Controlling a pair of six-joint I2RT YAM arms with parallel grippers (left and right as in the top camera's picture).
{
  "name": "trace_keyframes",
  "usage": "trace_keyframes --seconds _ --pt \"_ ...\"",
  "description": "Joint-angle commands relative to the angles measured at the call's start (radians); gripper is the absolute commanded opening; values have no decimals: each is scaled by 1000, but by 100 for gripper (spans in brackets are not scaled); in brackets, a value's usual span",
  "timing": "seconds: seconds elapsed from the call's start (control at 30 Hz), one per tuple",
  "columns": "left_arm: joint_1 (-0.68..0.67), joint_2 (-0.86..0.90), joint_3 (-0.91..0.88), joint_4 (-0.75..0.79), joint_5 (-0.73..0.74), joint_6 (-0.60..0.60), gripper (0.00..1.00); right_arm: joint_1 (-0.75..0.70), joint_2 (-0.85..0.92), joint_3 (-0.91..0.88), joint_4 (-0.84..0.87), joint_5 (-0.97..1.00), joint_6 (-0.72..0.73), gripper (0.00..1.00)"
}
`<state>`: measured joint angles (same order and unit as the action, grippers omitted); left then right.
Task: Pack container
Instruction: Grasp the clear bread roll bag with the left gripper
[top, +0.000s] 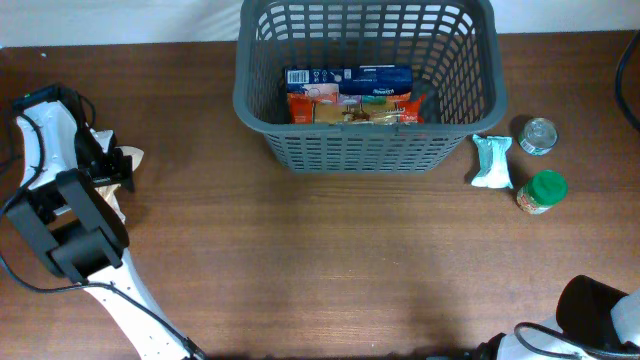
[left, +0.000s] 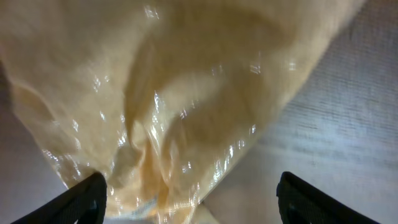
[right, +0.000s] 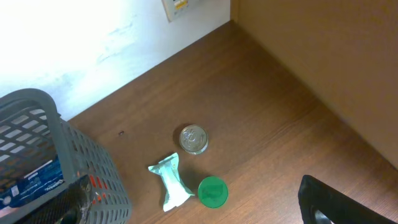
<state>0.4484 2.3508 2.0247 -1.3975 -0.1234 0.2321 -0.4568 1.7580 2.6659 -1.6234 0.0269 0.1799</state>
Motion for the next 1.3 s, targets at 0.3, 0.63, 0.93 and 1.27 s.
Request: trace_keyframes --seconds 0.3,0.63,0.93,1.27 --pt "19 7 -28 101 -60 -37 79 -3 0 -4 3 11 4 99" --pt "-52 -11 -23 -6 -138 -6 76 -3 0 -4 3 11 4 99" --pt "-71 -117 60 -2 -228 73 79 -3 0 -4 3 11 4 99" --pt "12 -118 53 71 -153 126 82 -3 0 -4 3 11 4 99"
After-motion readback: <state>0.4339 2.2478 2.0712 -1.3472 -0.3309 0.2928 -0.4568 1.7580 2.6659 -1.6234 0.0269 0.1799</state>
